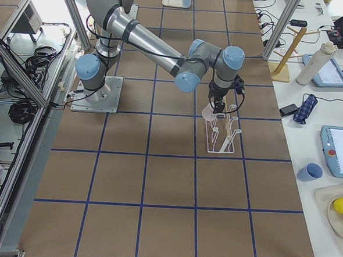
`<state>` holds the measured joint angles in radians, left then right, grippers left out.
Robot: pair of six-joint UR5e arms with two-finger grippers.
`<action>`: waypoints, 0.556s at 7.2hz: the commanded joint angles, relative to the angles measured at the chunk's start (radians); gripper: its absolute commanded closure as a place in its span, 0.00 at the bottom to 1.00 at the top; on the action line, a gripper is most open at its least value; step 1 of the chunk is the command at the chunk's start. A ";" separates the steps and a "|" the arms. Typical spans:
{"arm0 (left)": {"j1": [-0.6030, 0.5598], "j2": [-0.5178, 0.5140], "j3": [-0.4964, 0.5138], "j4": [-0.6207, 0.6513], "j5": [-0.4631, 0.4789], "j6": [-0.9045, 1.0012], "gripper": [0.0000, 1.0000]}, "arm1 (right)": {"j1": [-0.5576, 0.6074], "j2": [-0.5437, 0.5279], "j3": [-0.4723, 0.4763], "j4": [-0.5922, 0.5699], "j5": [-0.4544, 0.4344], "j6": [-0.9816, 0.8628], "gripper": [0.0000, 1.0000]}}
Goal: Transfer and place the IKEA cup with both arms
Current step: 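Lower the right gripper around the pink cup's base and close it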
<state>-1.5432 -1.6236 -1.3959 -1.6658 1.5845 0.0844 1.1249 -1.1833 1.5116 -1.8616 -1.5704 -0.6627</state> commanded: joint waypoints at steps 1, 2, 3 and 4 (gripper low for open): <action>0.000 0.001 0.000 0.000 0.000 0.000 0.00 | 0.003 0.011 0.002 -0.002 0.001 -0.123 0.01; 0.000 0.001 0.000 0.000 0.000 0.000 0.00 | 0.003 0.014 0.002 -0.017 0.001 -0.164 0.01; 0.000 -0.001 0.000 0.001 -0.001 0.000 0.00 | 0.003 0.016 0.002 -0.021 0.001 -0.166 0.00; 0.000 0.001 0.000 0.000 0.000 0.000 0.00 | 0.003 0.025 0.002 -0.021 0.001 -0.164 0.00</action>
<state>-1.5432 -1.6234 -1.3959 -1.6653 1.5839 0.0844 1.1274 -1.1664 1.5139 -1.8792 -1.5692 -0.8185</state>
